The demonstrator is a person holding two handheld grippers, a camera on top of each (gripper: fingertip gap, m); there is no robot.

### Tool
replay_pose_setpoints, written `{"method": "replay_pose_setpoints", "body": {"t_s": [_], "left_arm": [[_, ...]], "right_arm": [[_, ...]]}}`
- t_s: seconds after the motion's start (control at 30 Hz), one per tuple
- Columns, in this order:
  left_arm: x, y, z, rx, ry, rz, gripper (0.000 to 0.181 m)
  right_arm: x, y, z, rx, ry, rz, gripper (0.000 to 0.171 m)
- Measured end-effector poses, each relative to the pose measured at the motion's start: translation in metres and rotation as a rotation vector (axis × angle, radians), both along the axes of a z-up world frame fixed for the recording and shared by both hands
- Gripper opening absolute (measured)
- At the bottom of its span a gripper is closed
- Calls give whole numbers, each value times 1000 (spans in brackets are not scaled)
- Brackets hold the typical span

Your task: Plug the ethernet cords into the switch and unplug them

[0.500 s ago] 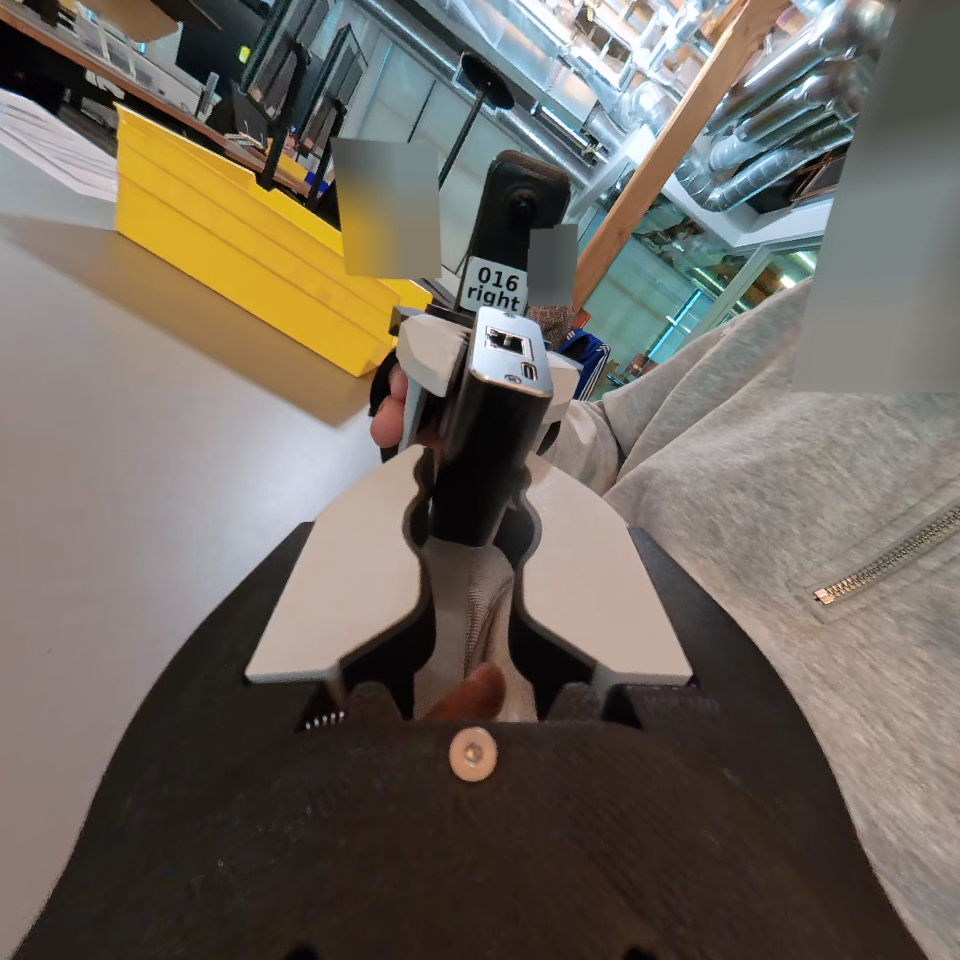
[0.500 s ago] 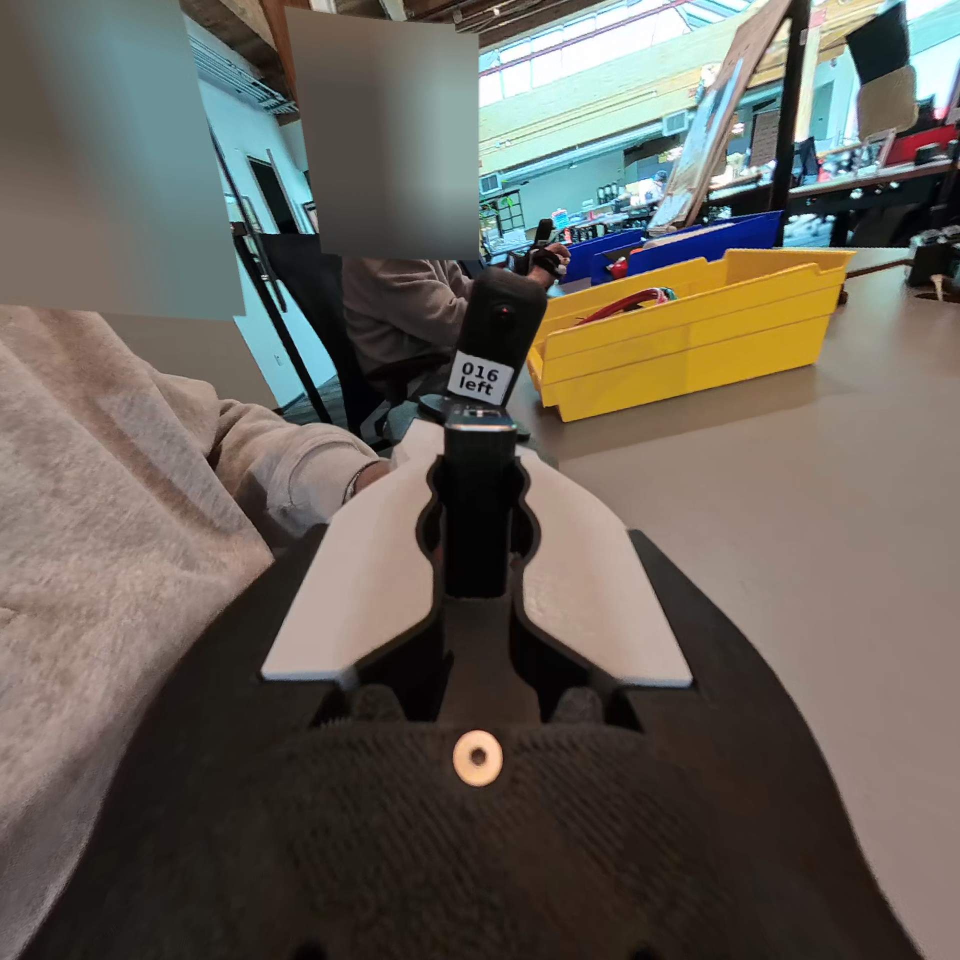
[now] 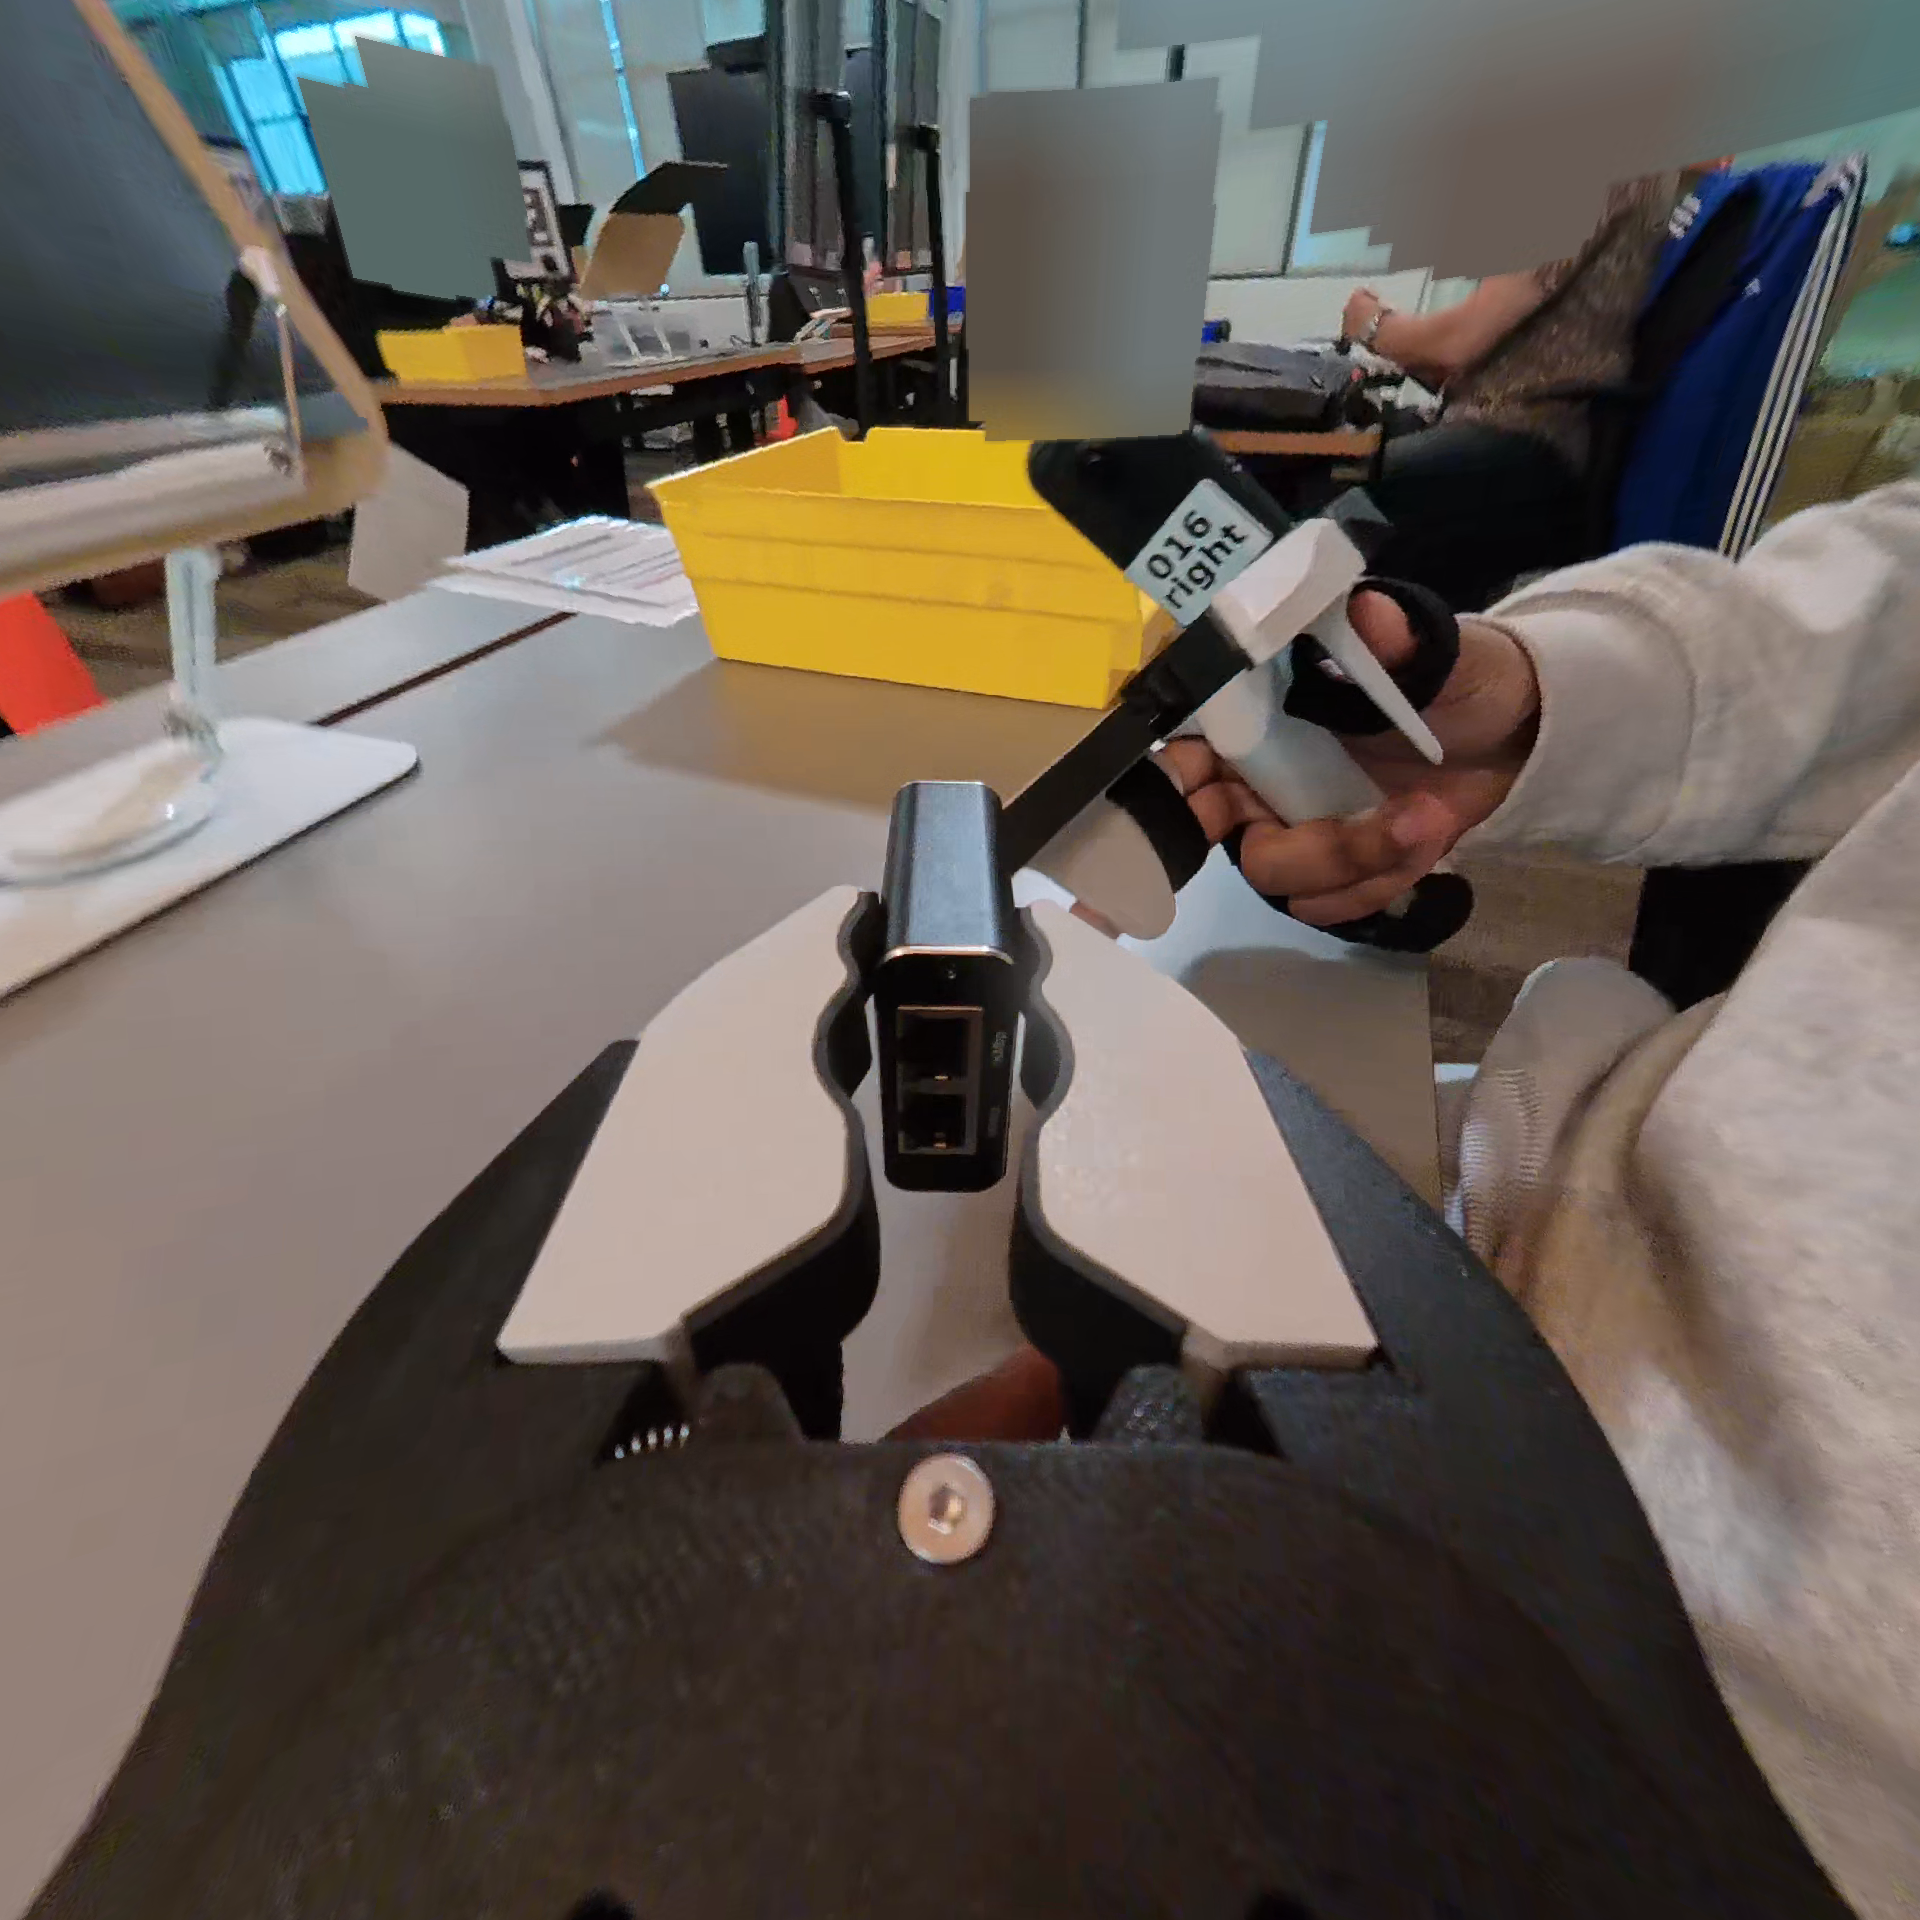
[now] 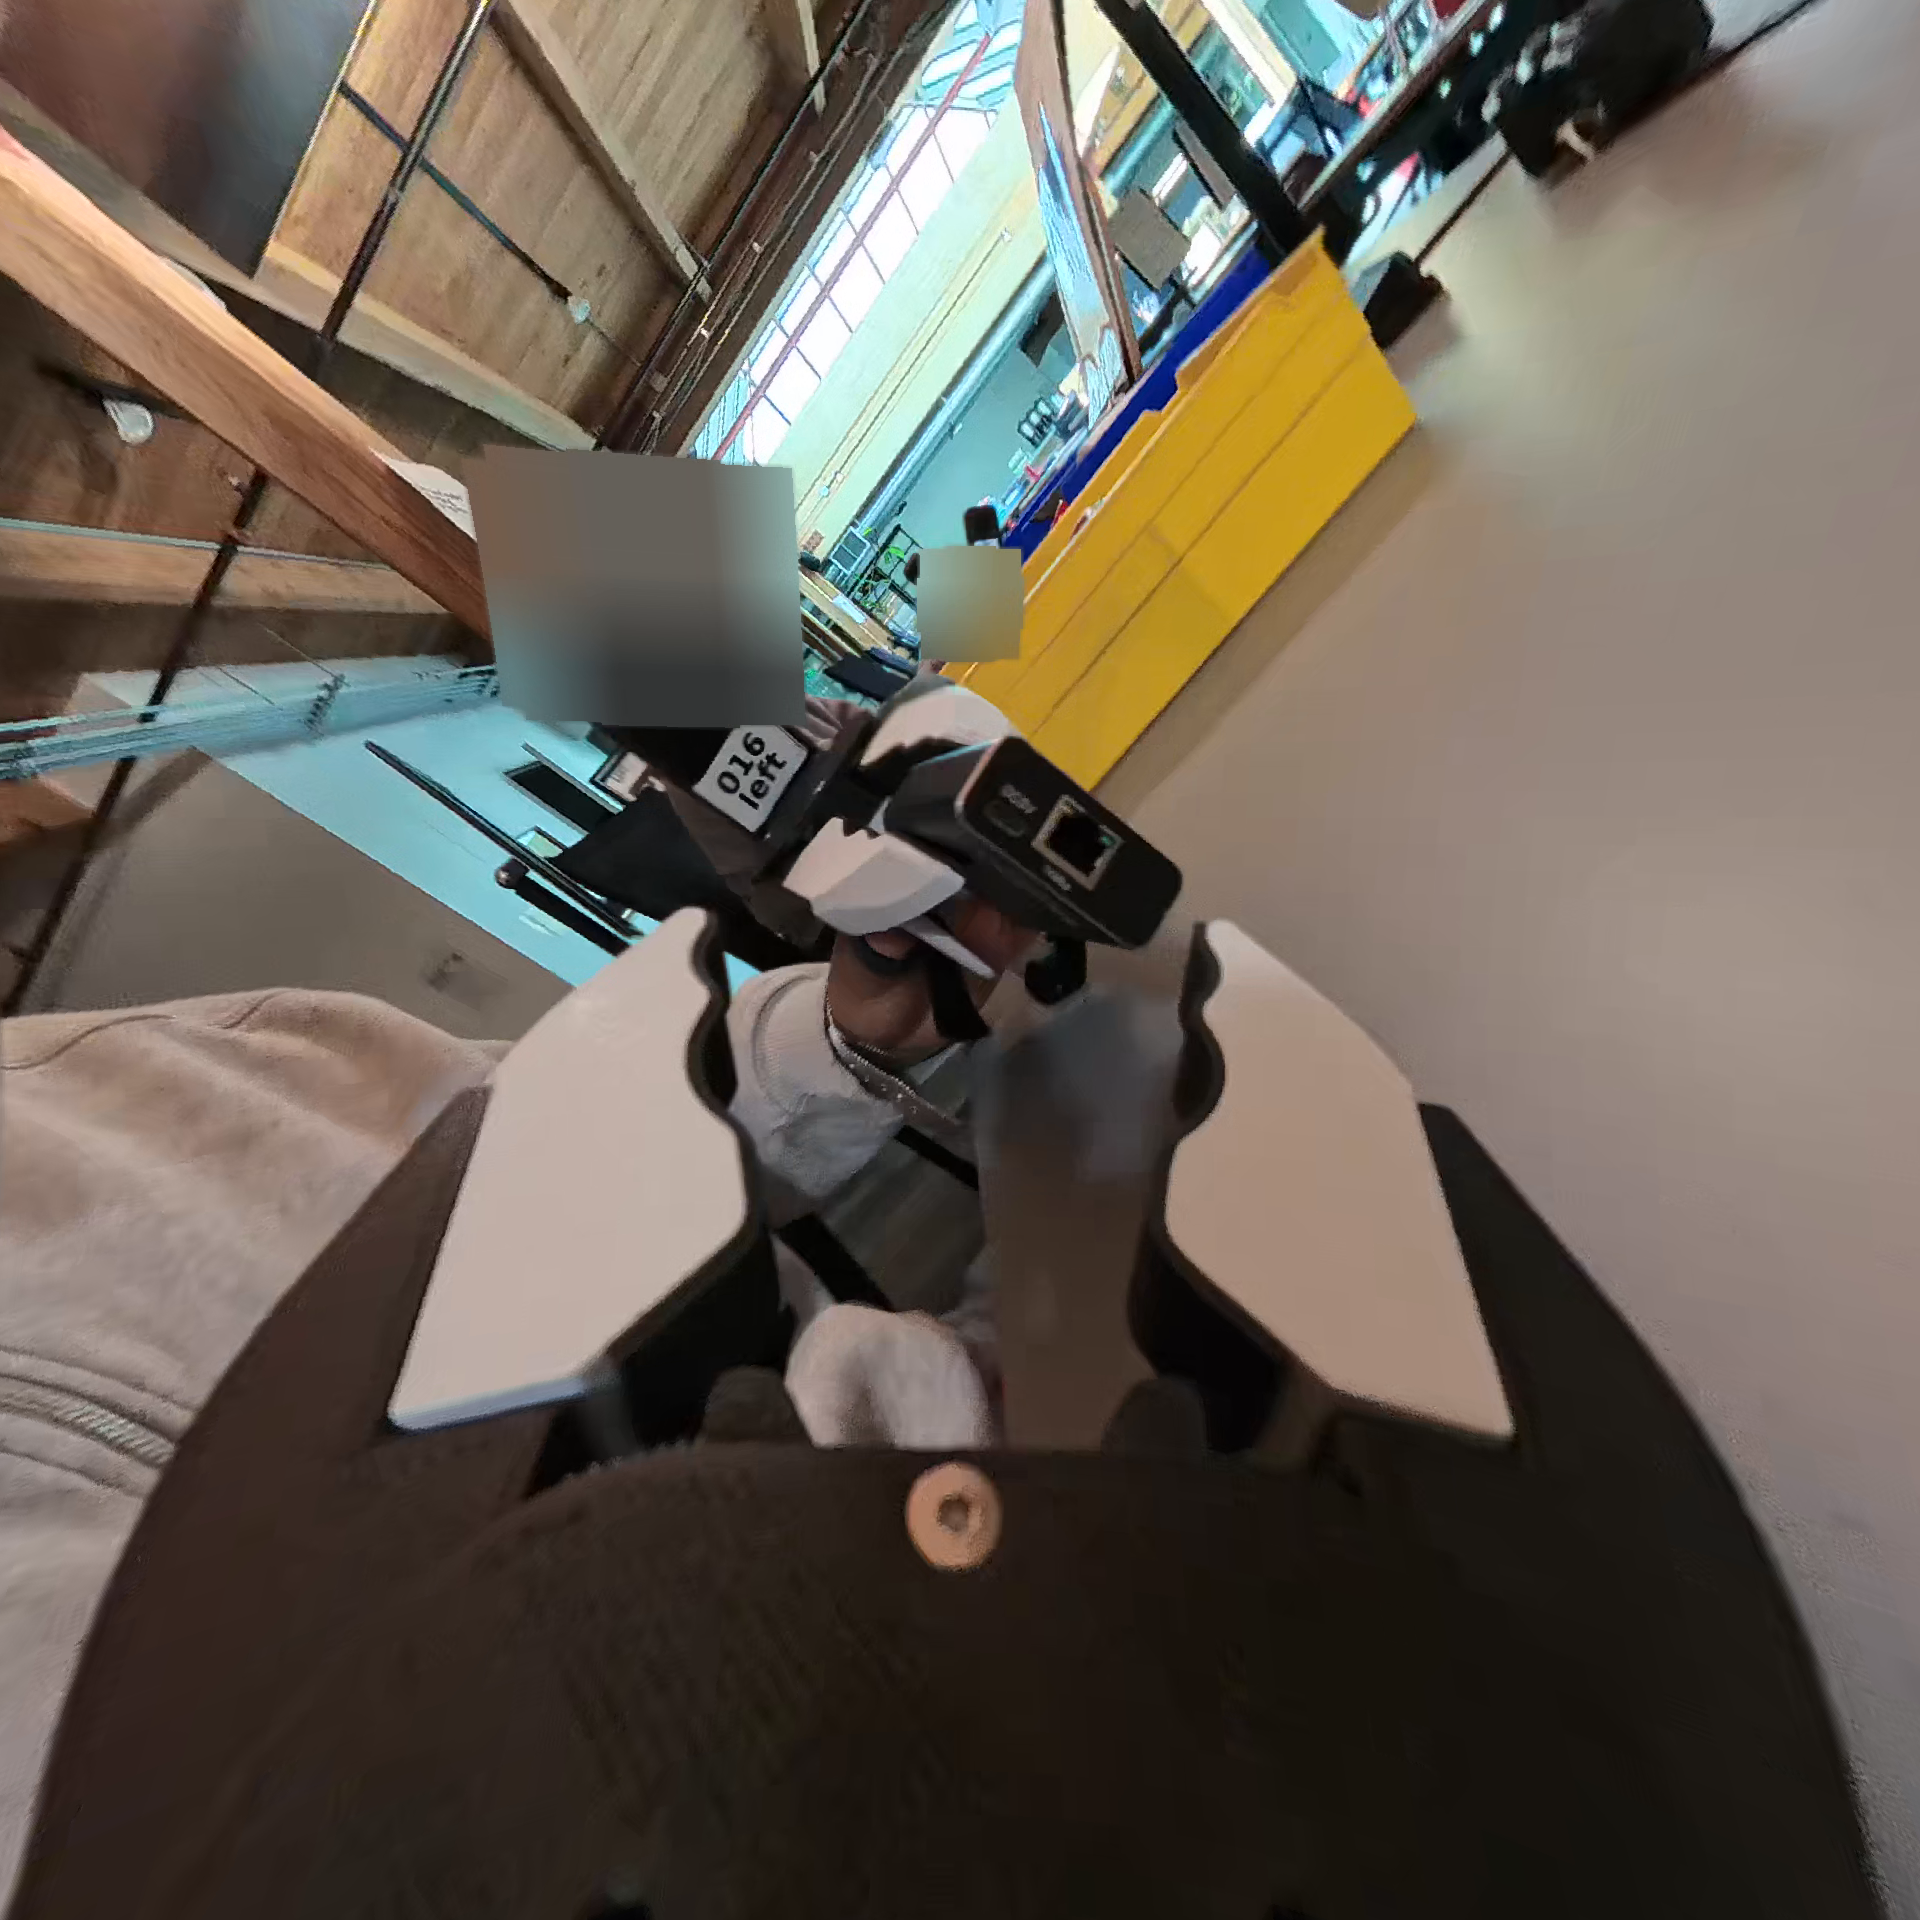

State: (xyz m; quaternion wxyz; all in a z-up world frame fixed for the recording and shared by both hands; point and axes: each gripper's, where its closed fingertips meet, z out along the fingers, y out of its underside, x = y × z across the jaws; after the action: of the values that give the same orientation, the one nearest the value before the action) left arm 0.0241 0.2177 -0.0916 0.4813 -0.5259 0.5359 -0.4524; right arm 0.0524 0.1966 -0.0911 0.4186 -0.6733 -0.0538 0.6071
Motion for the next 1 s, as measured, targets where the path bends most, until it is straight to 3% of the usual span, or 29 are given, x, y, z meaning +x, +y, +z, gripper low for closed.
{"method": "replay_pose_setpoints", "body": {"t_s": [0.2,0.3,0.33,0.5,0.57,0.77,0.87,0.93,0.97,1.0], "left_arm": [[24,-49,7,320,7,-148,24],[33,-72,3,495,16,-195,24],[35,-77,0,523,21,-213,24],[38,-73,-8,462,37,-226,25],[40,-65,-14,381,63,-210,30],[43,-44,-18,-76,79,-162,84],[41,-43,-8,-396,-25,-221,86],[42,-43,-7,-684,-65,-285,93],[43,-45,-6,-830,-88,-327,95],[44,-47,-7,-955,-105,-364,97]], "right_arm": [[1,-17,-3,-142,144,105,93],[-4,-30,-2,-187,205,214,74],[-7,-33,-3,-199,204,243,64],[-2,-29,-11,-184,121,207,62],[3,-24,-13,-157,77,161,62],[20,-11,4,-3,17,11,62],[21,-12,12,95,-46,-29,61],[20,-16,19,153,-59,-26,42],[22,-15,19,174,-83,-47,6],[26,-12,18,184,-115,-90,0]]}}
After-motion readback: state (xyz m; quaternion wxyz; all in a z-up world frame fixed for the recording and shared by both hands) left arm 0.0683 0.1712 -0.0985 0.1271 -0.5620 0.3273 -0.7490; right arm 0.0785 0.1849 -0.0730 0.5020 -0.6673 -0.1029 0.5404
